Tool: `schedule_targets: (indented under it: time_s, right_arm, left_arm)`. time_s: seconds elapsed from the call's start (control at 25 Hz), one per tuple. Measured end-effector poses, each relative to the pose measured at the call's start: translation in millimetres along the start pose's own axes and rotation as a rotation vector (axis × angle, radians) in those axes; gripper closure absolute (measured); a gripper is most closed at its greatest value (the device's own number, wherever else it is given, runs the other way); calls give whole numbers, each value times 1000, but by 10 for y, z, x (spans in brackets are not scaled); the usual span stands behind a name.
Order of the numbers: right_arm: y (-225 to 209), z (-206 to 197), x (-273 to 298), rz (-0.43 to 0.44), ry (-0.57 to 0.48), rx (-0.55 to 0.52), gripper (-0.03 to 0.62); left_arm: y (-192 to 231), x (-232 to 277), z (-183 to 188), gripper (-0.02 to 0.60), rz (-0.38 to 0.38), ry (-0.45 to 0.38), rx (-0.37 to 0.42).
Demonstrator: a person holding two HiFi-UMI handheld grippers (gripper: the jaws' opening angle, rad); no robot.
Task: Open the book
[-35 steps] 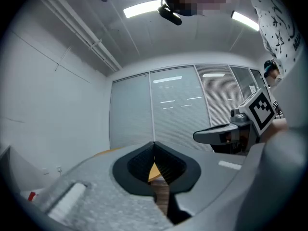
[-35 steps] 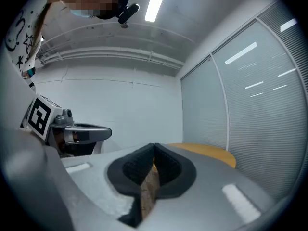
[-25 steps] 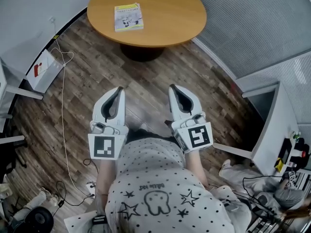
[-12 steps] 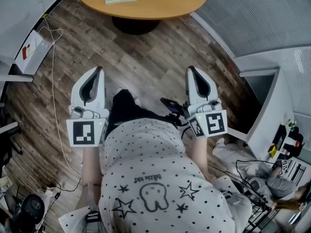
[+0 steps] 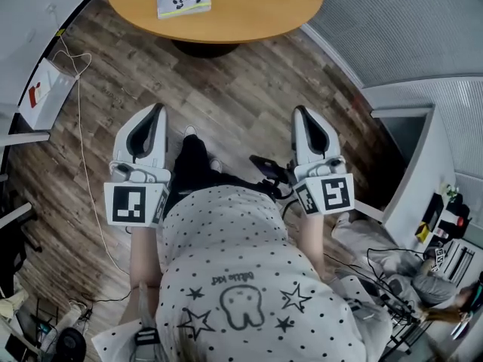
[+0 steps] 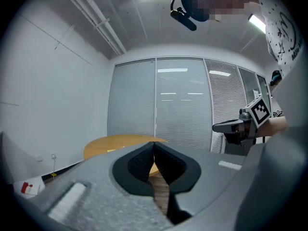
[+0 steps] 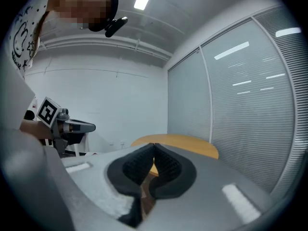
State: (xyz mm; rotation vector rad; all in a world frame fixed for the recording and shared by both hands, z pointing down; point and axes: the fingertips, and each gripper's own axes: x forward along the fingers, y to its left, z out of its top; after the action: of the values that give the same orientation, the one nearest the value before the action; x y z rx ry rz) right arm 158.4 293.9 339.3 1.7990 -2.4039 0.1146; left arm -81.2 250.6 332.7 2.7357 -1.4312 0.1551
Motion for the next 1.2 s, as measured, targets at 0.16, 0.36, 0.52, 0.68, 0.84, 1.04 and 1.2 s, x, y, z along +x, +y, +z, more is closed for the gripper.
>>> schedule_targets:
  time_s: [0.16,0.36,0.52,0.68,0.84,1.04,1.2]
  right_arm:
    - [-81,132,330,-37,11,12,589]
    - [-164,168,673,-108,33,33,589]
    - [-104,196,908,-120,31,43,589]
    - [-49,177,1086,-134,35,57,589]
    - [14,152,1193,-147,33,77,589]
    - [115,192,1292,-133,23,89,591]
    - [150,219,1348,-128,19,96,589]
  left_arm:
    - [400,330,110,571,-17,16,-7]
    - [901,600,117,571,-13,37,-34]
    - [1200,697,150,571,4,22,-46]
    - [1388,737,194,571,7,0,-34]
    - [1484,766,157,571,-4,-4,-40]
    - [1486,811,193,571,-27,-22,-64]
    - [1486,843,163,571,-42,-8,-57]
